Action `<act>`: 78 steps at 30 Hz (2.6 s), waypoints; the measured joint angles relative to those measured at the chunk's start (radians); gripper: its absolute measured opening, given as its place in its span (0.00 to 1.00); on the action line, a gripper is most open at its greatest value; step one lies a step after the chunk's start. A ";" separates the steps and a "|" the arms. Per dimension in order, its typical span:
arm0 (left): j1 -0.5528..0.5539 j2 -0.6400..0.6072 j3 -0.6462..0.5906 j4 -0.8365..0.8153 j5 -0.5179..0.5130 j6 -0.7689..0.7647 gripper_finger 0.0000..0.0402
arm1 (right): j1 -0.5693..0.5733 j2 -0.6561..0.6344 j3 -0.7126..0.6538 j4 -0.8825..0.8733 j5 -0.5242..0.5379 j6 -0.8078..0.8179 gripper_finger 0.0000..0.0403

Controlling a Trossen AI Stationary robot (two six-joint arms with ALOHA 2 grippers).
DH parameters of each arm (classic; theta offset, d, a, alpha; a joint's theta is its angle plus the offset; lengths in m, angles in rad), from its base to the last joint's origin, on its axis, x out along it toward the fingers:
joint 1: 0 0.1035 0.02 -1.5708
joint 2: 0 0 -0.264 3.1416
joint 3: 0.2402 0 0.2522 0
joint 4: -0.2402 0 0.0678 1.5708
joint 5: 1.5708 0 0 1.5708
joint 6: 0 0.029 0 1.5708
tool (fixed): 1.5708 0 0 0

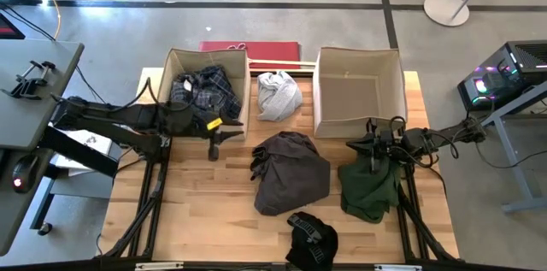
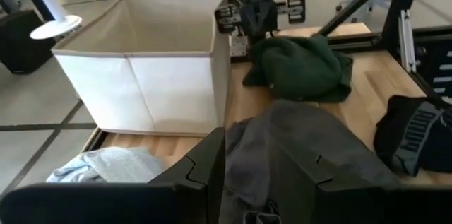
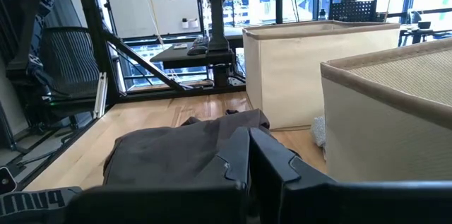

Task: Sort clothes
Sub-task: Put the black boxer into the left laundry organizer

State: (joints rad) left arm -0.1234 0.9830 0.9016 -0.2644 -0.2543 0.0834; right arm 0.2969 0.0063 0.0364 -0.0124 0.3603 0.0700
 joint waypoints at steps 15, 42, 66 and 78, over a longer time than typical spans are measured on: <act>-0.205 0.104 0.001 0.055 -0.239 0.098 0.23 | 0.000 0.000 0.000 0.000 0.000 0.000 0.00; -0.283 0.487 -0.146 0.847 -0.202 -0.075 0.23 | 0.000 0.000 0.000 0.000 0.000 0.000 0.00; -0.290 0.571 -0.102 1.102 -0.155 -0.105 0.23 | -0.002 0.001 0.000 0.266 -0.097 0.487 0.00; -0.283 0.571 -0.102 1.097 -0.167 -0.106 0.23 | 0.113 0.318 0.184 0.396 -0.179 0.141 0.00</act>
State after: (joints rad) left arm -0.4061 1.5536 0.7998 0.8329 -0.4210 -0.0223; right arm 0.4098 0.3245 0.2206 0.3834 0.1813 0.2110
